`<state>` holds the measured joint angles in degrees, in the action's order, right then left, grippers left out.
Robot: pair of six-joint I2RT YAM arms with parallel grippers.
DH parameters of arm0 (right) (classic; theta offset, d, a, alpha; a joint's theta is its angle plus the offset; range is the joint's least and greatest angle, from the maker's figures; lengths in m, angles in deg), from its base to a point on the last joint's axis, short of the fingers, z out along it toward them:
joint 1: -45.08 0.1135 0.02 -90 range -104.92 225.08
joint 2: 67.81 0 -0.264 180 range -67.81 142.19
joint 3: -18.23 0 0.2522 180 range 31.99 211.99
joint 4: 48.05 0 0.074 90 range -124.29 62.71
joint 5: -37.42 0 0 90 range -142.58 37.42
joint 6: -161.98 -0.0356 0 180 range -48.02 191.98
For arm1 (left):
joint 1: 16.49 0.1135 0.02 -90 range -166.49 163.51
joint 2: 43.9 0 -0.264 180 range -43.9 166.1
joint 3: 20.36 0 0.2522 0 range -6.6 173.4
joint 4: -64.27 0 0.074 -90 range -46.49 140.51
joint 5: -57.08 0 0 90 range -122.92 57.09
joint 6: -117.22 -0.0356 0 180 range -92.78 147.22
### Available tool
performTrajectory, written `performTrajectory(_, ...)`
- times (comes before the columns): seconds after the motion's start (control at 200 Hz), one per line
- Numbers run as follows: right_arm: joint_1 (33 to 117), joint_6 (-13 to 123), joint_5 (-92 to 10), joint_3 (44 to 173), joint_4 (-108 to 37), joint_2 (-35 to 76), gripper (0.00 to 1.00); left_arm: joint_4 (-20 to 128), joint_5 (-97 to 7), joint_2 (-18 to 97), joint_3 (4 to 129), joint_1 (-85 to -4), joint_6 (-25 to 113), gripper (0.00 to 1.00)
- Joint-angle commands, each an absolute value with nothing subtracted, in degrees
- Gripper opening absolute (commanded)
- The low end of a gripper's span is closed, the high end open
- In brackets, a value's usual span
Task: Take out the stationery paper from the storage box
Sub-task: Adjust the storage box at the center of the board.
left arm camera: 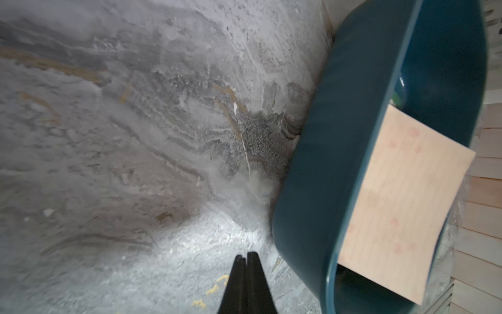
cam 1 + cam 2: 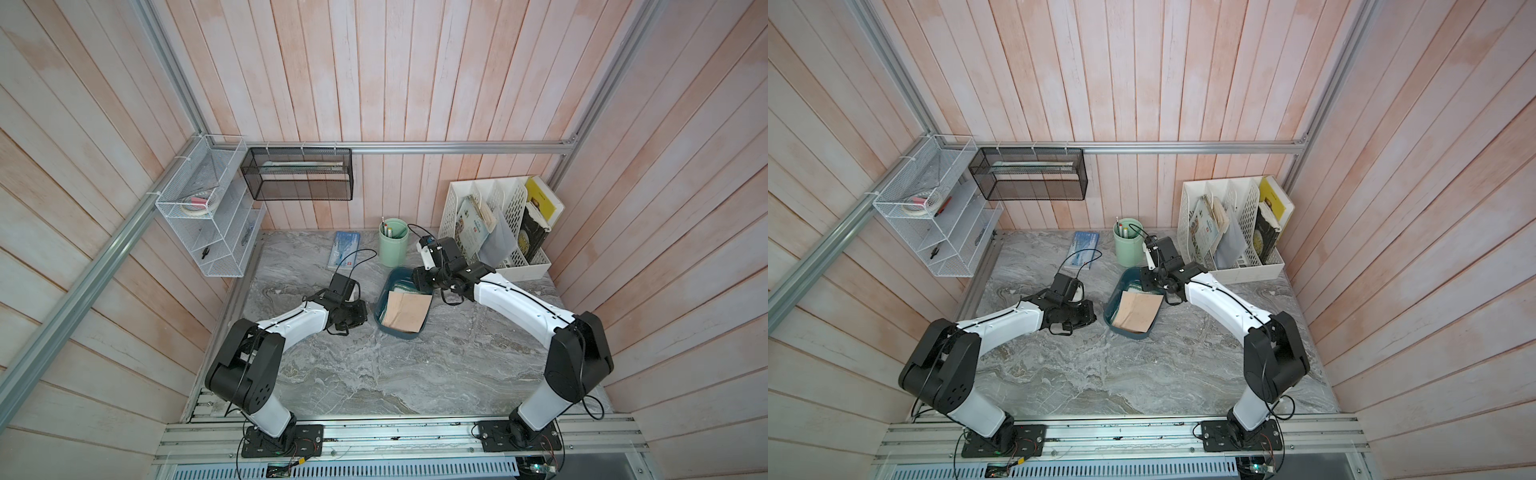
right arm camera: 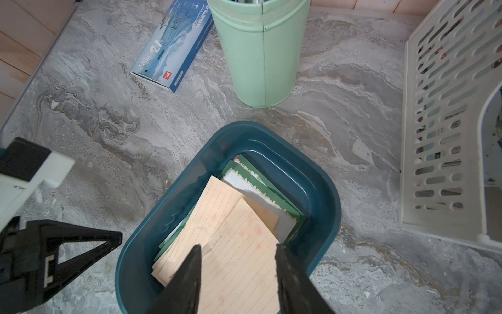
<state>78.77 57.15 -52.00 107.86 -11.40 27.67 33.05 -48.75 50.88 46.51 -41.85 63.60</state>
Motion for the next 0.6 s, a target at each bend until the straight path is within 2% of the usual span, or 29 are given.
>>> performTrajectory(0.0, 78.19, 59.16, -50.27, 106.21, -9.96, 29.38, 0.5, 36.69, -50.96, 52.43, 49.44, -41.77, 61.57, 0.02)
performTrajectory(0.09, 76.6, 62.0, -46.58, 106.2, -11.9, 31.02, 0.52, 38.94, -53.65, 53.51, 49.92, -41.69, 61.23, 0.02)
performTrajectory(0.24, 71.47, 67.14, -31.21, 109.25, -13.41, 36.29, 0.57, 43.05, -58.24, 54.62, 49.74, -42.54, 62.06, 0.02)
performTrajectory(0.34, 68.49, 69.68, -25.32, 111.87, -13.96, 39.77, 0.57, 43.47, -58.32, 54.79, 49.59, -43.7, 61.94, 0.02)
performTrajectory(0.595, 66.68, 80.51, -16.6, 127.04, 0.75, 50.99, 0.58, 43.07, -57.87, 54.33, 48.62, -44.6, 62.06, 0.02)
